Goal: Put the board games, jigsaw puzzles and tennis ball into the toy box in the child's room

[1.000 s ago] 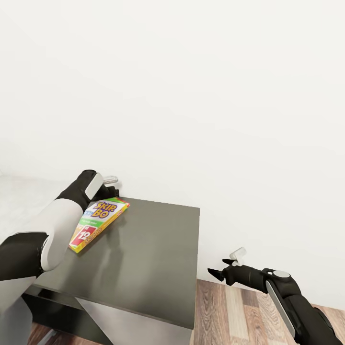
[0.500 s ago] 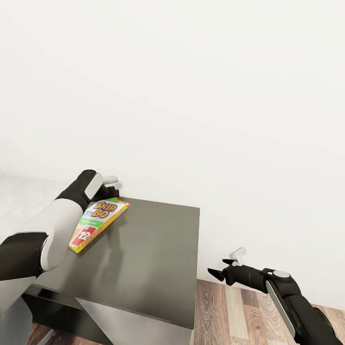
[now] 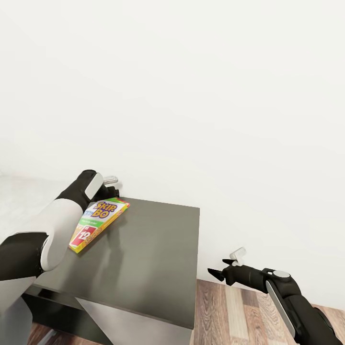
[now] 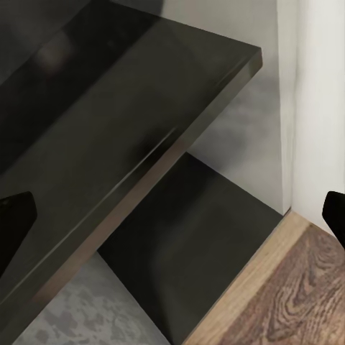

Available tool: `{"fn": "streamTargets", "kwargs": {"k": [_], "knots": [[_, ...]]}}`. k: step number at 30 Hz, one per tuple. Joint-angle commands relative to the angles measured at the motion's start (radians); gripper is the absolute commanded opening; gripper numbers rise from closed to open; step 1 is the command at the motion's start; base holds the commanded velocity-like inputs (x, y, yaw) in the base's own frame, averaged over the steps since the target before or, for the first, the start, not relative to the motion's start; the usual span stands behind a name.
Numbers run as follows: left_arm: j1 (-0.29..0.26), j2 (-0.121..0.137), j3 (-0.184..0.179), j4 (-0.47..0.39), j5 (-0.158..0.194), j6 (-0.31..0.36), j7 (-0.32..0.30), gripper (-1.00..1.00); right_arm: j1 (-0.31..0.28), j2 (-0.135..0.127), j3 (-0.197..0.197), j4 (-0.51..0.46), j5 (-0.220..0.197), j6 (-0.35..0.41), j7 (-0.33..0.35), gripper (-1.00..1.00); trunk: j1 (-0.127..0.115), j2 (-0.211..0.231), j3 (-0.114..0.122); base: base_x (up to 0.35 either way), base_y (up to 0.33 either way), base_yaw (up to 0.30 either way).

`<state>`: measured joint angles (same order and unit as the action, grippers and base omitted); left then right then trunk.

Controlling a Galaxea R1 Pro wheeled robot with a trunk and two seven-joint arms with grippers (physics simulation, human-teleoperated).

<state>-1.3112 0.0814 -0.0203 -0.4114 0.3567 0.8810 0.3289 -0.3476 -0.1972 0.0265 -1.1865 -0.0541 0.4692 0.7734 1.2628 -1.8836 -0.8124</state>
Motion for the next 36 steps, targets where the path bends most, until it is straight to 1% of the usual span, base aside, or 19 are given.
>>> {"fn": "streamTargets", "kwargs": {"k": [1,30,36], "knots": [[0.0,0.0,-0.002,-0.001,0.01,0.003,0.008,1.0,-0.001,-0.001,0.001,-0.001,-0.006,0.008,0.0,1.0,0.0,0.0,-0.001,0.0,0.0,0.0],[0.0,0.0,-0.003,-0.001,0.01,0.001,0.007,1.0,-0.001,-0.001,0.001,-0.001,-0.004,0.008,0.0,1.0,0.0,0.0,-0.001,-0.001,0.0,0.0],[0.0,0.0,-0.003,-0.001,0.009,-0.001,0.008,1.0,-0.001,-0.001,0.001,-0.001,-0.004,0.008,0.0,1.0,0.0,0.0,-0.001,-0.177,-0.01,0.0]]}}
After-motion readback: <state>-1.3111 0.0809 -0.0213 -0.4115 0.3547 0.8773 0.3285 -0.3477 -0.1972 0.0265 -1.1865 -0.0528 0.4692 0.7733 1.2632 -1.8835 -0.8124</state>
